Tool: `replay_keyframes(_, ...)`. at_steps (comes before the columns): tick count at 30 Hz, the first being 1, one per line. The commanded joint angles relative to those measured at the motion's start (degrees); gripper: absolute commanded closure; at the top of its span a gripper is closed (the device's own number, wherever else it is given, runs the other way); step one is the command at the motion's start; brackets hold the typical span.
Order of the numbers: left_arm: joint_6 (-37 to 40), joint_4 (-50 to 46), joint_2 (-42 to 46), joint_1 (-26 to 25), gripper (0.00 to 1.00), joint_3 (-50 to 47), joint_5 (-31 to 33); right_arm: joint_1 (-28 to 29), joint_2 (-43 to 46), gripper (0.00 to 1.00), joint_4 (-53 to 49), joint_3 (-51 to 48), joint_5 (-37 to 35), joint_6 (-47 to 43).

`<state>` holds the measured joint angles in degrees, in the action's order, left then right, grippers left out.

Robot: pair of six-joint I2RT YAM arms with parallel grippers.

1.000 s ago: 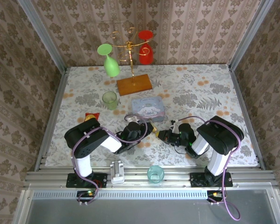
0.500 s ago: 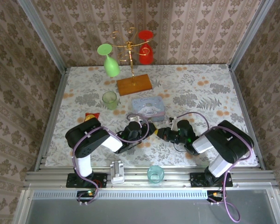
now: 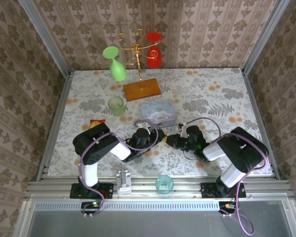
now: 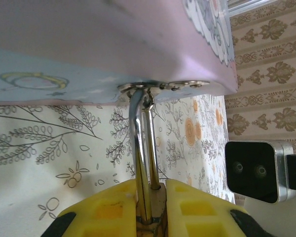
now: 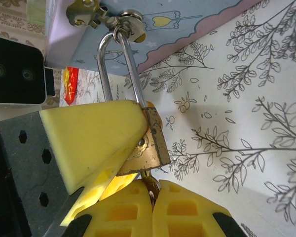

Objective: Unlock a padlock with a key

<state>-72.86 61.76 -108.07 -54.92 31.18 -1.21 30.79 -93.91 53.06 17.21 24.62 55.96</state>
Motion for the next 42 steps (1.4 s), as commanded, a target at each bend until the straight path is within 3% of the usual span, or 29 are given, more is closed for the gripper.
replay_keyframes(1,-2.13,2.08,-0.38,-1.38,0.98,-0.76,-2.28,0.16,-2.02,1.0,6.21,3.27,0.19,0.75)
replay_keyframes(7,-2.65,3.16,-0.56,-2.1,1.0,-0.96,-2.13,0.24,-3.13,1.0,5.89,5.2,-0.86,1.14)
replay_keyframes(17,-2.99,2.4,-0.03,-2.22,1.0,-0.94,-2.04,2.97,4.21,1.0,-12.21,7.1,-11.23,-7.98)
replay_keyframes(25,-3.08,2.74,0.58,-2.48,1.0,-1.55,-1.64,5.0,4.42,1.0,-14.31,8.23,-15.02,-9.43)
replay_keyframes(27,-3.09,2.92,0.67,-2.5,1.0,-1.78,-1.51,4.72,2.95,1.0,-11.01,8.08,-12.54,-7.18)
replay_keyframes(33,-3.98,5.43,-0.04,-2.6,1.0,-2.47,-1.17,0.55,-9.76,1.0,20.99,4.15,-0.47,10.4)
replay_keyframes(39,-3.54,4.79,0.85,-2.59,1.0,-2.86,-0.92,0.0,-9.12,1.0,16.34,3.75,-0.4,7.37)
replay_keyframes(42,-3.73,5.6,0.63,-2.57,1.0,-3.0,-0.72,-0.68,-10.31,1.0,19.33,3.28,1.53,8.63)
